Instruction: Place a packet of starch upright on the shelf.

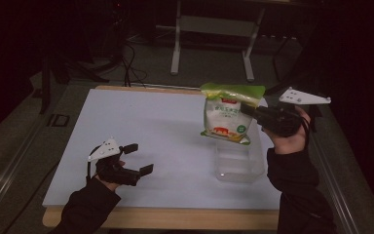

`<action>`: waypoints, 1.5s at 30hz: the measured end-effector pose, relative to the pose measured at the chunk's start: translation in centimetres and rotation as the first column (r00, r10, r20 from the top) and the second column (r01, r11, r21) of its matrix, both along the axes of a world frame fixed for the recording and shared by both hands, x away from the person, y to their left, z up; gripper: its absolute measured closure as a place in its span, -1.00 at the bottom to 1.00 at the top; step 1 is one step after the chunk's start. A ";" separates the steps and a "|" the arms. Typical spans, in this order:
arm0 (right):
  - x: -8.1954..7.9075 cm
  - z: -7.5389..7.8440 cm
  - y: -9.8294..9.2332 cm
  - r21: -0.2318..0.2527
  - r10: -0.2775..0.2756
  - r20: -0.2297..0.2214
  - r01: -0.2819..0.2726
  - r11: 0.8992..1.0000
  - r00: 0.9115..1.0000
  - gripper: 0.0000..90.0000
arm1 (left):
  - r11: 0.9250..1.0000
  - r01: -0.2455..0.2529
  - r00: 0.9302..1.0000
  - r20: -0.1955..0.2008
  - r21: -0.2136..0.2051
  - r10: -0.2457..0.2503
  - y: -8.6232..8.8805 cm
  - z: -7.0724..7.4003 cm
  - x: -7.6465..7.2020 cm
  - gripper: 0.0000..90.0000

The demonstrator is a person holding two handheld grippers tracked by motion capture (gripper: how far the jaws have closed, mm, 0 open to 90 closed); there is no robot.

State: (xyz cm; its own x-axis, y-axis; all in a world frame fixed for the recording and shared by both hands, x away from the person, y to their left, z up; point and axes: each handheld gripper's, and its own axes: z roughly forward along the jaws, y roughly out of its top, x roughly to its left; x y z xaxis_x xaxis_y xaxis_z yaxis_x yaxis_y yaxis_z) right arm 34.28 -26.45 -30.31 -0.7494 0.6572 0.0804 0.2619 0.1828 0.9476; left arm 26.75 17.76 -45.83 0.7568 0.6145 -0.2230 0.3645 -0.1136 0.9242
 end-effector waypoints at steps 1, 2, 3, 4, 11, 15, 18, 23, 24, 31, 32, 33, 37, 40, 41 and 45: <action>0.3 0.1 -0.2 0.004 -0.007 0.004 0.007 1.000 1.000 0.94 | 1.000 0.000 1.000 0.000 0.000 0.000 0.0 0.0 0.0 -0.95; 0.5 0.1 -0.4 0.004 -0.014 0.001 0.014 1.000 1.000 0.94 | 1.000 -0.002 1.000 0.009 0.010 0.002 0.1 -0.5 -0.3 -0.95; 0.9 0.1 -0.7 0.008 -0.023 0.003 0.023 1.000 1.000 0.94 | 1.000 -0.002 1.000 0.009 0.010 0.002 0.1 -0.5 -0.3 -0.95; 1.2 0.1 -0.9 0.011 -0.033 0.005 0.033 0.999 0.999 0.94 | 1.000 -0.001 1.000 0.020 0.010 0.001 0.1 -1.0 -0.6 -0.95; 3.1 0.0 -2.1 0.007 -0.079 -0.006 0.079 0.997 0.997 0.94 | 1.000 -0.010 1.000 0.029 0.030 0.009 0.0 -2.6 -1.4 -0.96; 4.6 -0.7 -3.1 -0.006 -0.103 -0.017 0.103 0.995 0.995 0.94 | 1.000 -0.015 1.000 0.025 0.002 0.015 0.1 -3.2 -1.6 -0.96; 5.2 -1.3 -3.4 -0.007 -0.111 -0.024 0.111 0.994 0.994 0.94 | 1.000 -0.021 0.999 0.030 0.002 0.021 0.1 -3.2 -1.6 -0.96; 6.9 -3.0 -4.2 0.000 -0.119 -0.061 0.119 0.993 0.991 0.94 | 0.996 -0.081 0.996 0.035 0.026 0.080 0.1 -3.4 -1.7 -1.00; 7.2 -3.3 -4.3 0.003 -0.121 -0.069 0.122 0.993 0.990 0.94 | 0.994 -0.103 0.993 0.052 0.034 0.101 0.2 -3.4 -1.8 -1.00; 8.9 -5.7 -4.3 -0.006 -0.123 -0.103 0.123 0.992 0.987 0.94 | 0.999 -0.053 0.998 0.033 -0.006 0.053 0.2 -3.7 -1.4 -1.00; 9.2 -6.0 -4.3 -0.008 -0.122 -0.111 0.122 0.993 0.986 0.94 | 0.999 -0.045 0.998 0.034 -0.006 0.045 0.1 -3.8 -1.4 -1.00; 9.5 -6.4 -4.3 -0.011 -0.122 -0.118 0.121 0.993 0.986 0.94 | 0.999 -0.036 0.999 0.036 -0.010 0.037 0.0 -3.8 -1.5 -1.00; 10.2 -7.9 -4.2 -0.014 -0.116 -0.146 0.115 0.993 0.982 0.94 | 1.000 -0.026 0.999 0.034 -0.017 0.027 -0.1 -3.9 -1.4 -1.00; 10.7 -8.9 -4.0 -0.014 -0.105 -0.170 0.104 0.995 0.980 0.94 | 0.999 -0.030 0.999 0.029 -0.024 0.030 0.0 -4.0 -1.3 -1.00; 10.8 -9.2 -3.9 -0.018 -0.103 -0.178 0.101 0.995 0.979 0.94 | 0.999 -0.029 0.999 0.026 -0.028 0.029 0.1 -4.0 -1.3 -1.00; 11.1 -10.3 -3.8 -0.024 -0.101 -0.197 0.098 0.995 0.975 0.94 | 0.999 -0.028 0.999 0.022 -0.022 0.029 0.0 -4.2 -1.3 -1.00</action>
State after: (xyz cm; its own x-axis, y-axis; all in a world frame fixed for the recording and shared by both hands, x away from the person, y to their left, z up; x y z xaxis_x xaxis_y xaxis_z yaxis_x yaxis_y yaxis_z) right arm 45.37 -30.23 -40.60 -0.6503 0.7299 0.2106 0.4612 0.1591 0.8729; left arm 25.48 17.78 -50.01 0.7441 0.6310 -0.2194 0.3465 -0.0837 0.9343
